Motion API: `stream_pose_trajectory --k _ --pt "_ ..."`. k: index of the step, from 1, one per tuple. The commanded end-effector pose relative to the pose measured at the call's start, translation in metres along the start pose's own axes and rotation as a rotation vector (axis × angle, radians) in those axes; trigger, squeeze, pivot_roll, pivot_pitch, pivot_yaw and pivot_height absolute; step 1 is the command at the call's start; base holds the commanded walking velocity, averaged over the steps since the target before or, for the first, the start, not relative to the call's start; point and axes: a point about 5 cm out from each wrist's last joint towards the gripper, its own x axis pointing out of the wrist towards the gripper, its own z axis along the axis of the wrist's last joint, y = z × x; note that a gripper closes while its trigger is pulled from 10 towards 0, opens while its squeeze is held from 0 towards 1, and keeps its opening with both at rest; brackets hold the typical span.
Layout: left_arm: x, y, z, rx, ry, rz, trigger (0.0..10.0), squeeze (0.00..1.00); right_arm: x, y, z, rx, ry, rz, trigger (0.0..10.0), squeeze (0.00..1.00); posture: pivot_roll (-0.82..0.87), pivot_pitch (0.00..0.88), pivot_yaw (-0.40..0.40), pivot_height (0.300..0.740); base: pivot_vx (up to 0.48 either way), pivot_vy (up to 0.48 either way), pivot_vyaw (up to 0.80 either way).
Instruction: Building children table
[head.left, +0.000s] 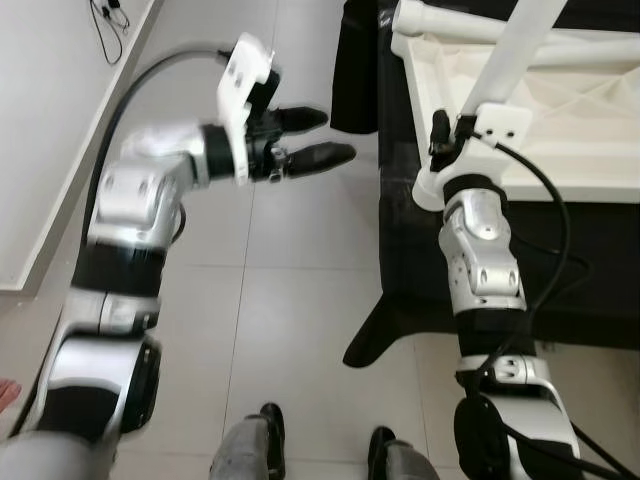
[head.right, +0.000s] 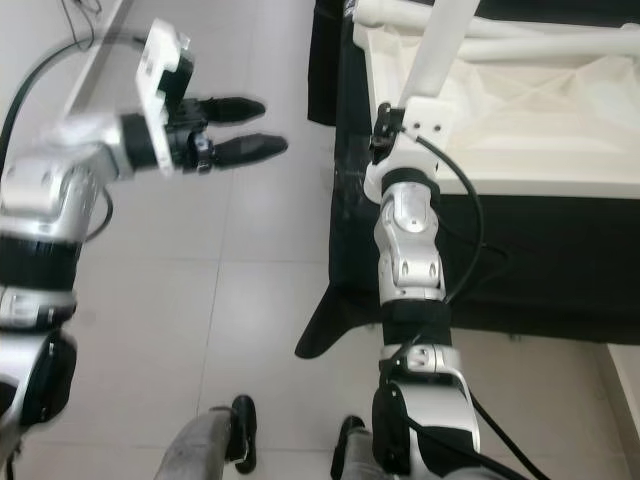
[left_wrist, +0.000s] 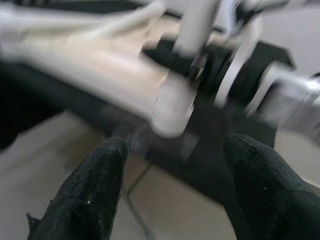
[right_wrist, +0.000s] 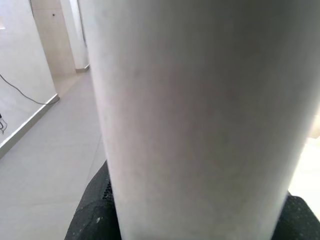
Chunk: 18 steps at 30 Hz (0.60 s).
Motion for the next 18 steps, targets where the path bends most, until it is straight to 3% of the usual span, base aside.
stream_pose_trajectory --k 1,7,8,13,17,18 --pt "-0.005 -0.004 0.007 0.028 -0.018 0.022 10.0 0.0 -0.009 -0.014 -0.028 0.02 0.111 -0.05 10.0 0.0 0.12 0.266 0.011 0.74 0.0 0.0 0.0" --pt "-0.01 -0.008 -0.001 0.012 -0.012 0.062 10.0 0.0 -0.009 -0.013 -0.027 0.02 0.102 -0.038 10.0 0.0 0.12 0.263 0.012 0.74 0.0 0.0 0.0" --pt "-0.012 -0.01 -0.006 0.002 -0.009 0.08 10.0 0.0 -0.009 -0.013 -0.027 0.022 0.096 -0.033 10.0 1.0 0.12 0.259 0.013 0.74 0.0 0.0 0.0" --pt "-0.021 -0.03 -0.034 -0.024 0.029 0.106 10.0 0.0 -0.006 -0.011 -0.016 0.063 0.04 0.024 10.0 1.0 0.12 0.254 0.014 0.74 0.0 0.0 0.0" --pt "-0.025 -0.036 -0.041 -0.051 0.039 0.119 10.0 0.0 -0.004 -0.009 -0.011 0.07 0.014 0.055 10.0 1.0 0.12 0.252 0.015 0.74 0.0 0.0 0.0" --pt "-0.027 -0.041 -0.045 -0.065 0.038 0.132 10.0 0.0 -0.002 -0.008 -0.008 0.074 -0.003 0.105 10.0 0.22 0.12 0.247 0.016 0.74 0.0 0.0 0.0"
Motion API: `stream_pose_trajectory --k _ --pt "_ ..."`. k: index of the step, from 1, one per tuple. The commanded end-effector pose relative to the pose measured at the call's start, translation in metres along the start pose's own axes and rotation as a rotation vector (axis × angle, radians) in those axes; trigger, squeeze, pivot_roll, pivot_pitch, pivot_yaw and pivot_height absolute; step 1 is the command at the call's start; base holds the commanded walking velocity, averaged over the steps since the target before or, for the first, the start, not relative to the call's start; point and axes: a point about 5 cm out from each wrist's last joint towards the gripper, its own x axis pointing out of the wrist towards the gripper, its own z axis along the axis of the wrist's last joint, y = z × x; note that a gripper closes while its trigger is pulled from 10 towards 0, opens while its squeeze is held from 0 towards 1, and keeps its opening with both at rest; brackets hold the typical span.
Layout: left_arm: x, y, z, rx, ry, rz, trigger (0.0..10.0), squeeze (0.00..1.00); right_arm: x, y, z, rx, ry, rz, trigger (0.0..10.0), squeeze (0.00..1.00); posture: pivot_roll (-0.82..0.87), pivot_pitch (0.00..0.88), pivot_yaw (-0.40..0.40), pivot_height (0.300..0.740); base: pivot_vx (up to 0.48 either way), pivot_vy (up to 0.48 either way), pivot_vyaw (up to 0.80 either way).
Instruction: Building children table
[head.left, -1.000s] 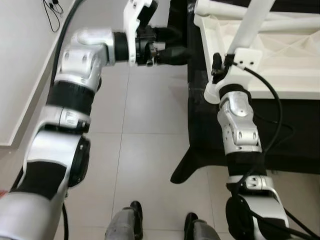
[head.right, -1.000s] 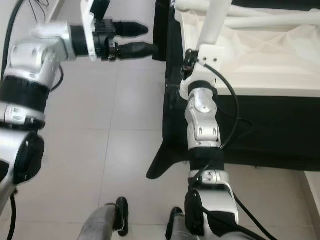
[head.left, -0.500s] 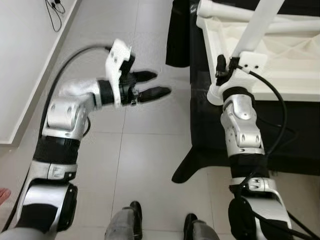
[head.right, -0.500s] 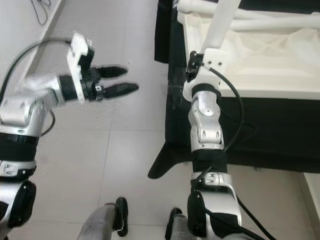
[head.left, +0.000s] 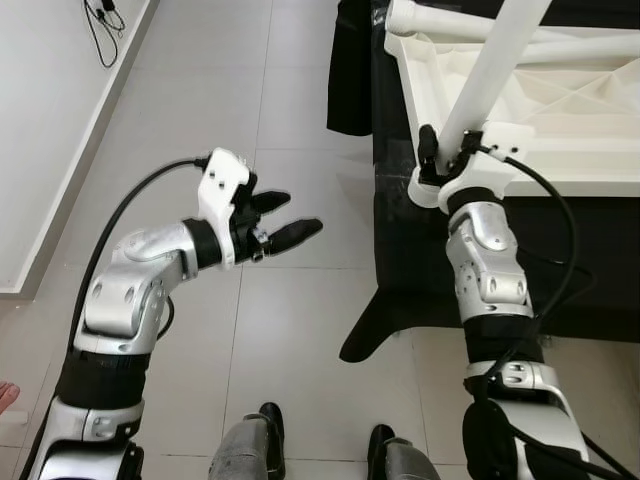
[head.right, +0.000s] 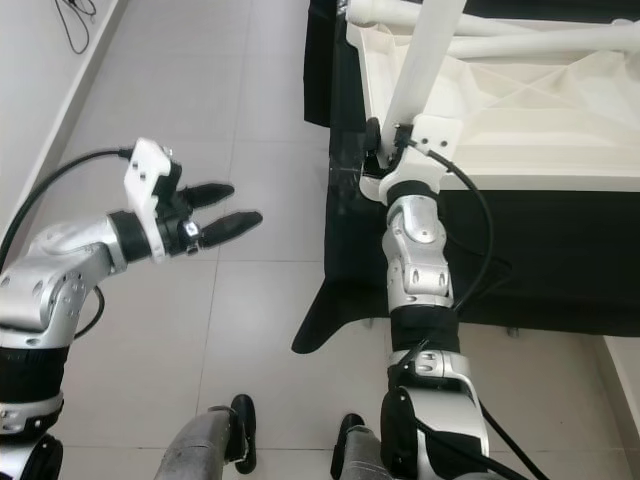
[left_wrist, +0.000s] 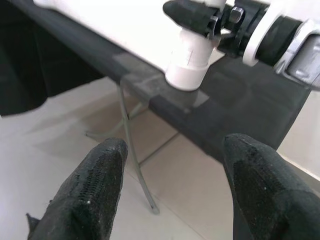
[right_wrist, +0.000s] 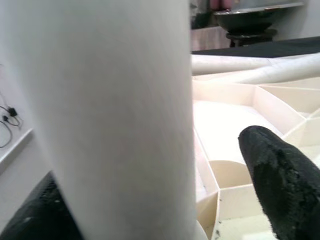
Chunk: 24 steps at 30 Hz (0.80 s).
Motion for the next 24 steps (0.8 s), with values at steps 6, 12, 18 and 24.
stream_pose_trajectory --k 6,12,18,24 --pt "-0.006 -0.016 -0.017 -0.018 0.023 0.008 10.0 0.0 0.005 0.007 0.007 -0.005 -0.041 0.209 10.0 0.0 0.12 0.241 0.014 0.74 0.0 0.0 0.0" --pt "-0.008 -0.037 -0.037 0.0 0.019 0.067 10.0 0.0 0.011 0.019 0.01 -0.126 0.027 0.575 10.0 0.0 0.12 0.227 0.0 0.74 0.0 0.0 0.0" --pt "-0.016 -0.052 -0.06 0.015 0.041 0.186 10.0 0.0 0.022 0.01 0.013 -0.092 0.04 0.62 10.0 0.0 0.12 0.218 -0.008 0.74 0.0 0.0 0.0" --pt "-0.025 -0.061 -0.073 0.03 0.076 0.232 10.0 0.0 0.027 0.007 0.006 -0.054 0.08 0.629 10.0 0.0 0.14 0.216 -0.011 0.74 0.0 0.0 0.0"
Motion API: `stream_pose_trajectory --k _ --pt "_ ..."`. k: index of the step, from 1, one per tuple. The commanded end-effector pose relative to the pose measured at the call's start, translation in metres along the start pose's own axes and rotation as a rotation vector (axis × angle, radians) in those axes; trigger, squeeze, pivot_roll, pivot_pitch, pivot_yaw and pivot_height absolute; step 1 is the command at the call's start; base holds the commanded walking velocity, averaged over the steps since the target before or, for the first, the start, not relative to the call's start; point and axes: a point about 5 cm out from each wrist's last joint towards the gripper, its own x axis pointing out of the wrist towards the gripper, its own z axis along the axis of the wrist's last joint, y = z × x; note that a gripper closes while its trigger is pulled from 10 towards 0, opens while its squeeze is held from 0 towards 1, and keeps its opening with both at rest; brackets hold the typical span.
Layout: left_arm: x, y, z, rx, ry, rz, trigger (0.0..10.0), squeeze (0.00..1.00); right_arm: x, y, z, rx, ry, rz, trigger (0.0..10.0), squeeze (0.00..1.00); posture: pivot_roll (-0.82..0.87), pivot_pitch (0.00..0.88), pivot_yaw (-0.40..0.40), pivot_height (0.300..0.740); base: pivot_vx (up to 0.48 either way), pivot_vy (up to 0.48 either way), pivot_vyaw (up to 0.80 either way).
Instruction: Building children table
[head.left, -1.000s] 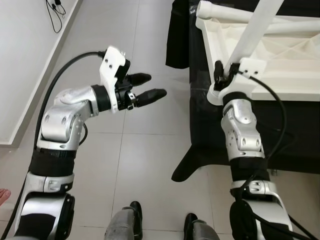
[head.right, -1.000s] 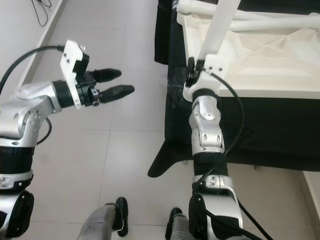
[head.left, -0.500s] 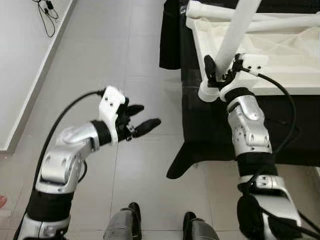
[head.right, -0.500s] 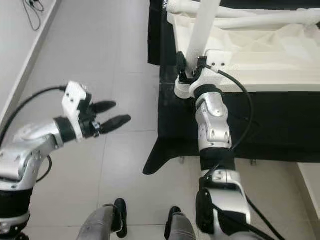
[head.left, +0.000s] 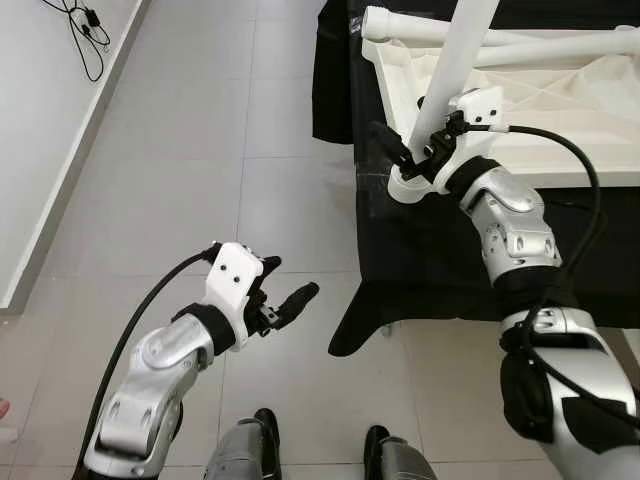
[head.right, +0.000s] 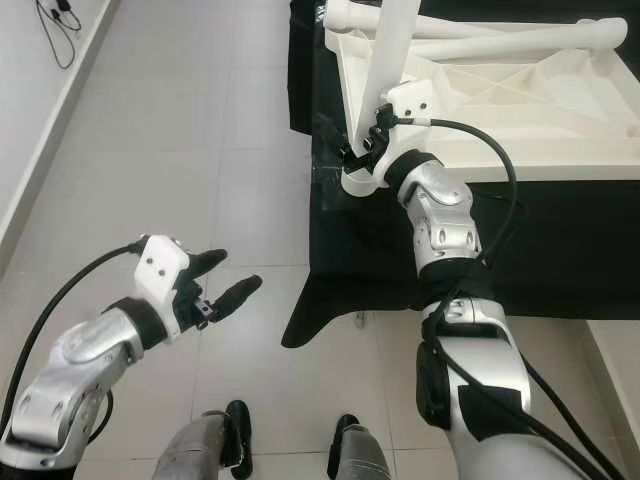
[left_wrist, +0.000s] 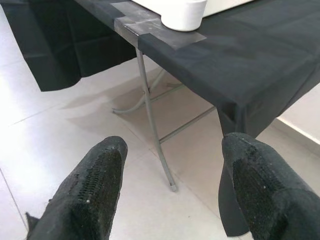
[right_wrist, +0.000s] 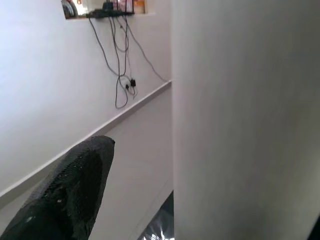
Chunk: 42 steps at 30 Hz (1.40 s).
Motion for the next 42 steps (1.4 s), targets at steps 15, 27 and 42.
stream_pose_trajectory --k 15,27,42 --pt "-0.024 0.001 -0.024 0.062 0.042 0.162 10.0 0.0 -0.009 -0.019 -0.011 0.084 0.064 0.074 0.0 0.0 0.16 0.234 -0.008 0.74 0.0 0.0 0.0" --pt "-0.028 0.005 -0.027 0.083 0.049 0.191 10.0 0.0 -0.058 0.022 -0.104 0.13 0.33 -0.659 0.0 0.0 0.15 0.254 -0.023 0.74 0.0 0.0 0.0" --pt "-0.019 0.008 -0.029 0.113 0.045 0.188 10.0 0.0 0.006 0.075 -0.073 0.099 0.213 -0.546 10.0 0.0 0.16 0.214 0.003 0.74 0.0 0.0 0.0"
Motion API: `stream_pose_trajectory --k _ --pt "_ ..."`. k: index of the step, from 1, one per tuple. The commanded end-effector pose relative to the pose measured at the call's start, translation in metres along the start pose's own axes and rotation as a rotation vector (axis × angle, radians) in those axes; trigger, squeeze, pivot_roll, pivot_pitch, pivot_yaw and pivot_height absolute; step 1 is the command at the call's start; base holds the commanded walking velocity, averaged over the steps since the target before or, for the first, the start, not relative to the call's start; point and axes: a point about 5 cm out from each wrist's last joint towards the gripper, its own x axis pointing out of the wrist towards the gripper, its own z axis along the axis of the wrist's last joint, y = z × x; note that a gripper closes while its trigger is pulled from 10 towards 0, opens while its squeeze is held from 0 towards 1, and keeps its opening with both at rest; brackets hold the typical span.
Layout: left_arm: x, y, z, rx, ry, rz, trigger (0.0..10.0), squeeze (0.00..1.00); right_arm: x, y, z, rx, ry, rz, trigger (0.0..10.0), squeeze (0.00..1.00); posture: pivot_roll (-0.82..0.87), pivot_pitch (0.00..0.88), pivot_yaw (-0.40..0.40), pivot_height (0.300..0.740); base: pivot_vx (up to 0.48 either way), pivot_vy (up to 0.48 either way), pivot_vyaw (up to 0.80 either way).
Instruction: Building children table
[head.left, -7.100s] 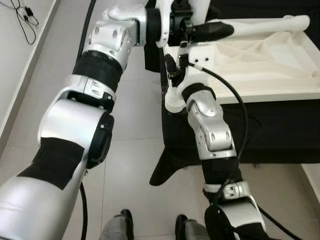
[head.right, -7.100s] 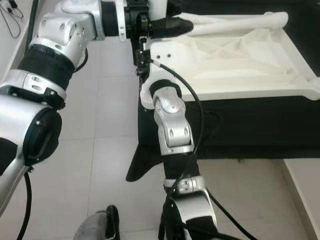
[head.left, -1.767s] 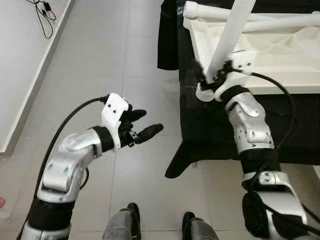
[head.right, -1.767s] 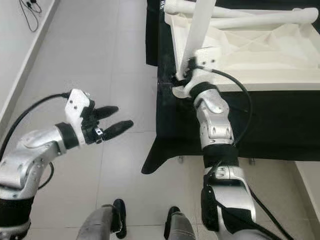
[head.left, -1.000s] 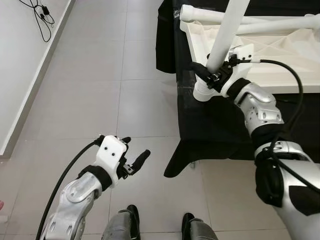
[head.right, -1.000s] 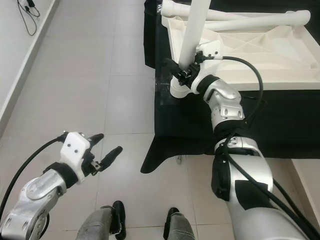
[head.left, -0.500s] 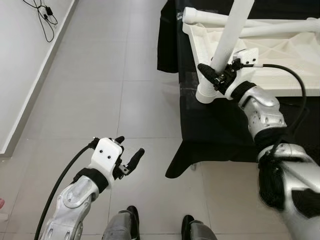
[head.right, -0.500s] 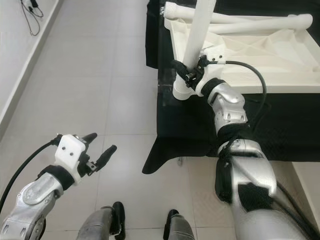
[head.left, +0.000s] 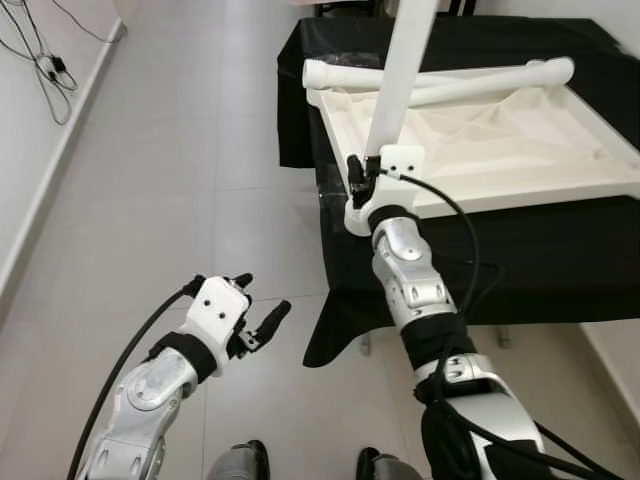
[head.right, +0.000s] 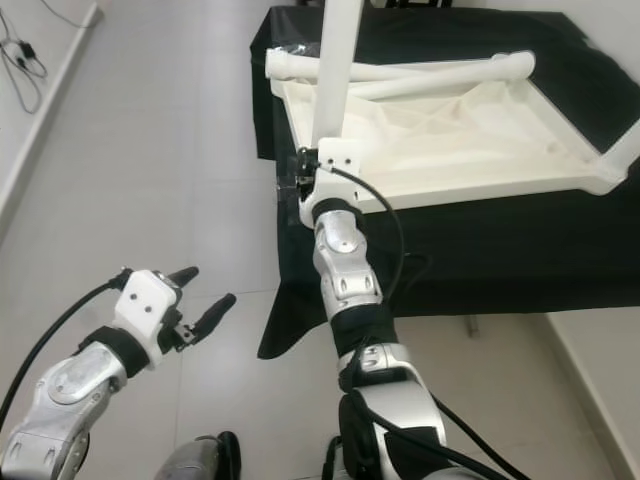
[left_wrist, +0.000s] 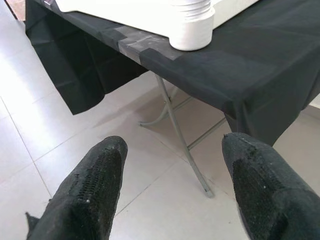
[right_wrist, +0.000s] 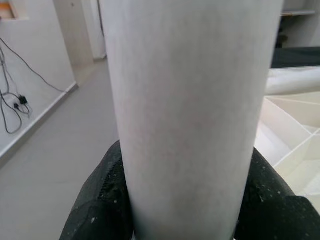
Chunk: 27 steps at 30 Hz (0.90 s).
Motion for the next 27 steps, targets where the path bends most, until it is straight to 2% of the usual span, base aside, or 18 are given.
stream_pose_trajectory --k 1,4,5,8,9,10,11,16,20,25,26,27 --pt "0.0 -0.001 -0.006 -0.005 0.018 0.009 10.0 0.0 -0.005 -0.017 -0.021 -0.008 0.112 -0.093 10.0 0.0 0.16 0.214 0.003 0.74 0.0 0.0 0.0" --pt "0.0 -0.001 -0.006 -0.005 0.017 0.012 10.0 0.0 -0.008 -0.021 -0.019 -0.025 0.114 -0.122 10.0 0.0 0.16 0.214 0.003 0.74 0.0 0.0 0.0" --pt "0.001 -0.002 -0.006 -0.005 0.016 0.013 10.0 0.0 -0.008 -0.034 -0.016 -0.043 0.106 -0.174 10.0 1.0 0.16 0.213 0.003 0.74 0.0 0.0 0.0" --pt "0.002 -0.002 -0.006 -0.007 0.013 0.011 10.0 0.0 -0.003 -0.067 -0.008 -0.069 0.078 -0.278 10.0 1.0 0.15 0.214 0.002 0.74 0.0 0.0 0.0" --pt "0.002 -0.002 -0.006 -0.007 0.013 0.011 10.0 0.0 -0.003 -0.067 -0.008 -0.069 0.078 -0.278 10.0 1.0 0.15 0.214 0.002 0.74 0.0 0.0 0.0" --pt "0.003 -0.003 -0.007 -0.01 0.012 0.011 10.0 0.0 -0.002 -0.077 -0.005 -0.049 0.048 -0.288 10.0 1.0 0.15 0.215 0.002 0.74 0.0 0.0 0.0" --pt "0.003 -0.003 -0.007 -0.01 0.012 0.011 10.0 0.0 -0.002 -0.079 -0.004 -0.044 0.04 -0.289 10.0 1.0 0.15 0.215 0.002 0.74 0.0 0.0 0.0" --pt "0.004 -0.003 -0.007 -0.014 0.012 0.012 10.0 0.0 -0.011 -0.078 -0.008 0.01 0.009 -0.236 10.0 1.0 0.14 0.216 0.0 0.74 0.0 0.0 0.0" --pt "0.005 -0.001 -0.009 -0.01 0.016 0.024 10.0 0.0 -0.027 -0.071 -0.01 0.064 -0.003 -0.162 10.0 1.0 0.12 0.216 0.0 0.74 0.0 0.0 0.0" --pt "0.007 0.003 -0.009 -0.009 0.02 0.045 10.0 0.0 -0.038 -0.073 -0.011 0.077 -0.021 -0.139 10.0 1.0 0.11 0.212 0.002 0.74 0.0 0.0 0.0" --pt "0.008 0.003 -0.01 -0.008 0.021 0.049 10.0 0.0 -0.04 -0.074 -0.012 0.078 -0.024 -0.136 10.0 0.91 0.11 0.208 0.002 0.74 0.0 0.0 0.0" --pt "0.008 0.004 -0.009 -0.001 0.02 0.052 10.0 0.0 -0.046 -0.074 -0.013 0.075 -0.031 -0.121 10.0 0.0 0.1 0.204 0.001 0.74 0.0 0.0 0.0"
